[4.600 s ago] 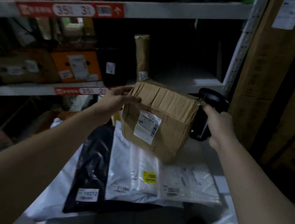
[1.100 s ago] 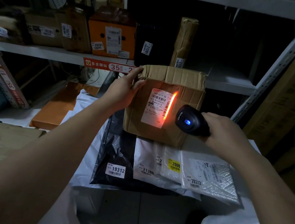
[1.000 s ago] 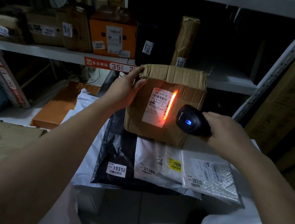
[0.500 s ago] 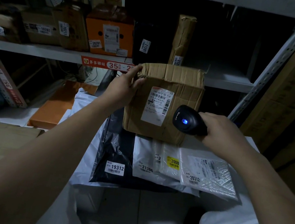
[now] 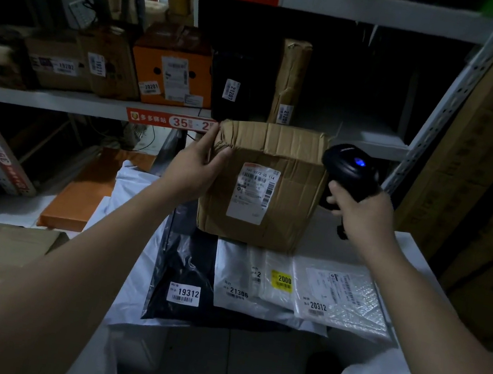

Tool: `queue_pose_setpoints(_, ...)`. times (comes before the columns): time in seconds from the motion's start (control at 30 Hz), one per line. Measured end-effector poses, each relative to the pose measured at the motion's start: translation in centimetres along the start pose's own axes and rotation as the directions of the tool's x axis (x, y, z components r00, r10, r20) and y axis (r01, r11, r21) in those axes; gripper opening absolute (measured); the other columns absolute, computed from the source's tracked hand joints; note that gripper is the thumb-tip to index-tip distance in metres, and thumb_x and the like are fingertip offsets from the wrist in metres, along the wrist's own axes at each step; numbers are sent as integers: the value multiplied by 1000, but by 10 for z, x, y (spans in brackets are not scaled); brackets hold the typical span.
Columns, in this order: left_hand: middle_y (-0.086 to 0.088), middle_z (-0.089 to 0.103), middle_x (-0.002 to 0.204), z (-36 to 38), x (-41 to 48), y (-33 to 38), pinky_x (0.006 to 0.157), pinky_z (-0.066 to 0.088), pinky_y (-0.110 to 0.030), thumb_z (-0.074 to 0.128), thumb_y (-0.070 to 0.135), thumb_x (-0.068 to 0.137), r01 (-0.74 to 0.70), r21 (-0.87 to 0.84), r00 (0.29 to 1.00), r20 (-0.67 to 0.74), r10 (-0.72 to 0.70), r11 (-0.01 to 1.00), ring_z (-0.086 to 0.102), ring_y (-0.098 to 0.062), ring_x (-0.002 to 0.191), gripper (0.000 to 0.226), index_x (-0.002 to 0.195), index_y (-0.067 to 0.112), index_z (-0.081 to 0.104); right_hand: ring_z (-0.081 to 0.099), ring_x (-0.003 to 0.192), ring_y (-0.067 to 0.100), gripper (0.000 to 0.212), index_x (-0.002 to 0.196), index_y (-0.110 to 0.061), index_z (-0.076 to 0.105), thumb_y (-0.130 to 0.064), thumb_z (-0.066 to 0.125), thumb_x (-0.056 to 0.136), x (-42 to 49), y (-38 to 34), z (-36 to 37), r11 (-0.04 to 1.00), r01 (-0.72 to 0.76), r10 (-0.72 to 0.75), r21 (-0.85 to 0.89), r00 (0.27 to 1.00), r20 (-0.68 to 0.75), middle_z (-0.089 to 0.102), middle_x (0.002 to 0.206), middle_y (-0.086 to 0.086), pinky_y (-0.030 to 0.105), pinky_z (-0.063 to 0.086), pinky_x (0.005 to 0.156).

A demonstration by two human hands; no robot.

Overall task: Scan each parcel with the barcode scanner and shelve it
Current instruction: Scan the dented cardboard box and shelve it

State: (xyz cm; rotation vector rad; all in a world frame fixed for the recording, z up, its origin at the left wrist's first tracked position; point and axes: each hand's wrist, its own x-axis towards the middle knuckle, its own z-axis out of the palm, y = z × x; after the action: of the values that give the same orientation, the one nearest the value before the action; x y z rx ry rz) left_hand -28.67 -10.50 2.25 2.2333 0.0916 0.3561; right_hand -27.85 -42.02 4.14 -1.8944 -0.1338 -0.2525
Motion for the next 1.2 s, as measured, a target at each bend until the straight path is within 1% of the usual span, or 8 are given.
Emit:
queue_pose_setpoints(0.17,0,40,164,1,-7,-2,119,40,-45,59,68,94,102,-155,988,129,-82,983,43,-24,146,93,166,41,7,72,110,28,18,110,-24,69,-32,76,95,24,7,6,905,-270,284,327,959,8,72,122,10,46,64,84)
queue_pose_setpoints(0.27,6,48,156,0,-11,-5,118,42,-44,75,57,89,124,-172,978,190,-90,977,48,-18,140,105,166,40,6,60,123,27,64,145,-5,51,-38,75,96,38,10,12,840,-370,382,397,923,53,57,139,5,48,56,100)
queue_pose_setpoints(0.43,11,62,139,0,-10,-23,103,53,-37,77,35,93,94,-27,965,247,-84,995,59,-17,130,90,163,39,20,65,102,27,67,154,-12,36,-34,70,100,57,21,25,758,-448,443,474,887,131,62,111,6,45,56,92)
queue_pose_setpoints(0.57,6,62,120,1,-4,-29,94,54,-37,73,29,97,123,47,961,243,-130,991,63,-25,120,72,158,31,33,64,120,32,73,154,-9,39,-38,72,96,68,35,24,744,-497,490,446,860,140,64,135,13,54,51,108)
queue_pose_setpoints(0.73,2,62,115,-1,4,-26,70,60,-40,67,28,101,172,76,946,267,-187,982,68,-29,100,64,155,35,33,77,92,31,56,139,-5,59,-34,76,94,72,45,27,711,-545,526,444,832,177,76,115,16,40,63,65)
queue_pose_setpoints(0.83,-5,66,111,-6,5,-26,53,60,-44,65,33,102,200,124,932,282,-227,972,73,-36,84,52,146,42,38,77,99,33,63,140,-5,60,-37,80,90,75,49,26,706,-539,502,460,839,210,76,116,16,45,63,70)
queue_pose_setpoints(1.07,-5,69,111,-9,15,-39,89,60,-50,54,39,107,284,26,953,99,-286,958,67,-31,107,26,128,25,59,73,102,33,18,110,-13,76,-25,68,101,72,44,23,740,-514,385,434,852,354,77,116,16,64,52,98)
queue_pose_setpoints(1.2,-6,64,122,-4,14,-44,94,58,-56,46,43,109,416,-169,909,98,-404,894,64,-32,113,34,140,27,50,76,94,30,16,109,-8,77,-18,68,101,67,43,29,729,-490,329,478,863,383,79,101,13,54,62,78)
